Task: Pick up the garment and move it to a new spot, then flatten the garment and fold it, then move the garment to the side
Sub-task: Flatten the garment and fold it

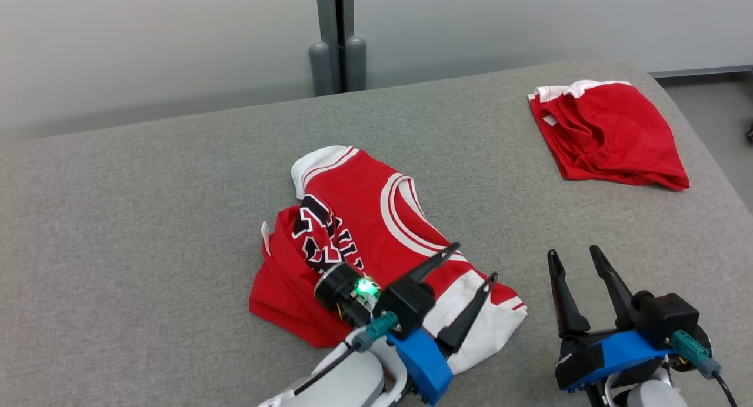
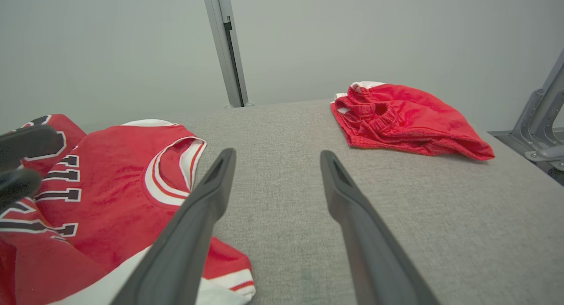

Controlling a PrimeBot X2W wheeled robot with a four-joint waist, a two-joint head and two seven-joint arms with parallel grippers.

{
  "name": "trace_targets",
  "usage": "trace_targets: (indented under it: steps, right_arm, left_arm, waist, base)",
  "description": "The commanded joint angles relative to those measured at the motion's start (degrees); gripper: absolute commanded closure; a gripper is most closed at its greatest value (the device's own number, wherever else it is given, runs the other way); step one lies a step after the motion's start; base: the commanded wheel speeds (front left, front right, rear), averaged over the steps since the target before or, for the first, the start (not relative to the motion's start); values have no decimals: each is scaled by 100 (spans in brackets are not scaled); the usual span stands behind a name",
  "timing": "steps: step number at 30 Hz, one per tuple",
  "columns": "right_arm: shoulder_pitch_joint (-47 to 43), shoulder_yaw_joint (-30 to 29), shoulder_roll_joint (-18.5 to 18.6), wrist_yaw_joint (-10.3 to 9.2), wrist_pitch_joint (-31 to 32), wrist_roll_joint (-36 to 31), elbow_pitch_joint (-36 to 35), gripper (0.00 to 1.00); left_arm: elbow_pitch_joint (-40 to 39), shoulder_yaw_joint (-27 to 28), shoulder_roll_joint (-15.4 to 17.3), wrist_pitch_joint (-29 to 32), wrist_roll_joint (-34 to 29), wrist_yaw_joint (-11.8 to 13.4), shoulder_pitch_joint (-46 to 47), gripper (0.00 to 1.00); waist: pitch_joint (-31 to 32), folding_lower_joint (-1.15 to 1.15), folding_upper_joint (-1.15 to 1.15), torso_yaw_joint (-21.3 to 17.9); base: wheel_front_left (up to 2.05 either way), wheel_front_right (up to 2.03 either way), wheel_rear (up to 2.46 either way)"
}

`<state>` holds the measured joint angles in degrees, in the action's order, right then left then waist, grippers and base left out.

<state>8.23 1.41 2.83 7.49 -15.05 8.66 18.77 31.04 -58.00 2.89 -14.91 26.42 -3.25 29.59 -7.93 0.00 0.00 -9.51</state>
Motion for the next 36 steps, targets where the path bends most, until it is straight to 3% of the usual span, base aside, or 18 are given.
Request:
trace_targets:
  steps: [1,4,12,20,27,36]
  right_arm:
    - [-38,-10,14,1,-17,-7,-3,0]
    - [-68,-7,12,2,-16,-2,-5,0]
    - [-160,-19,14,1,-17,-25,11,0]
    - [-210,-36,14,2,-17,-56,16,0]
    - [-236,-42,14,2,-17,-88,48,0]
    - [-273,-36,13,1,-17,-115,56,0]
  left_arm:
    - [-147,223,1,-28,-32,134,111,0]
    - [-336,547,74,-29,-118,256,93,0]
    - [-1095,2042,775,-27,-466,751,-486,0]
    - [-1590,3349,1270,-28,-691,978,-1433,0]
    - [-1869,4293,1231,-28,-888,933,-2204,0]
    - [-2091,5240,827,-28,-1255,592,-2897,0]
  waist:
    - [24,0,0,53]
    - [70,0,0,128]
    - [197,0,0,374]
    - [254,0,0,592]
    - [294,0,0,742]
    - [331,0,0,850]
  base:
    - [0,0,0]
    - [0,0,0]
    - [0,0,0]
    - [0,0,0]
    - [0,0,0]
    - [0,0,0]
